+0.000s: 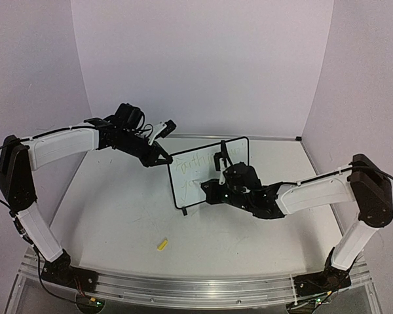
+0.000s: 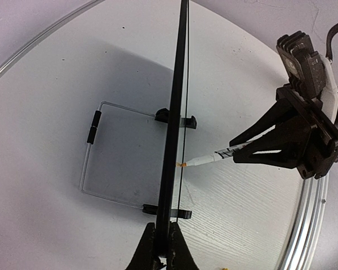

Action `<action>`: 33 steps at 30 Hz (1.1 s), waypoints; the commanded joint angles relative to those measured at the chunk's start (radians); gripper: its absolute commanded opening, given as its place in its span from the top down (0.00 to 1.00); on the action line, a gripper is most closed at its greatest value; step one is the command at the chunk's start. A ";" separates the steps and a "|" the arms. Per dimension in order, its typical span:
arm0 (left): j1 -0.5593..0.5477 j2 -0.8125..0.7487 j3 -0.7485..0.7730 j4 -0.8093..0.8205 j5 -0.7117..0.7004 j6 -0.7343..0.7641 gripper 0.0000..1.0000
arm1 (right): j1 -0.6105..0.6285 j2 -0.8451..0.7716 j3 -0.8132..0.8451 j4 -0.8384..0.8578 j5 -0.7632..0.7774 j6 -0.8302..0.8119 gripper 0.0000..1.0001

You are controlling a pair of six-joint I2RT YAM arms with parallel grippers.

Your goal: Write a sentence on the whiteboard

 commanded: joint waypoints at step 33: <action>0.048 0.005 -0.024 -0.216 -0.002 0.067 1.00 | -0.006 -0.305 -0.070 -0.049 0.062 -0.057 1.00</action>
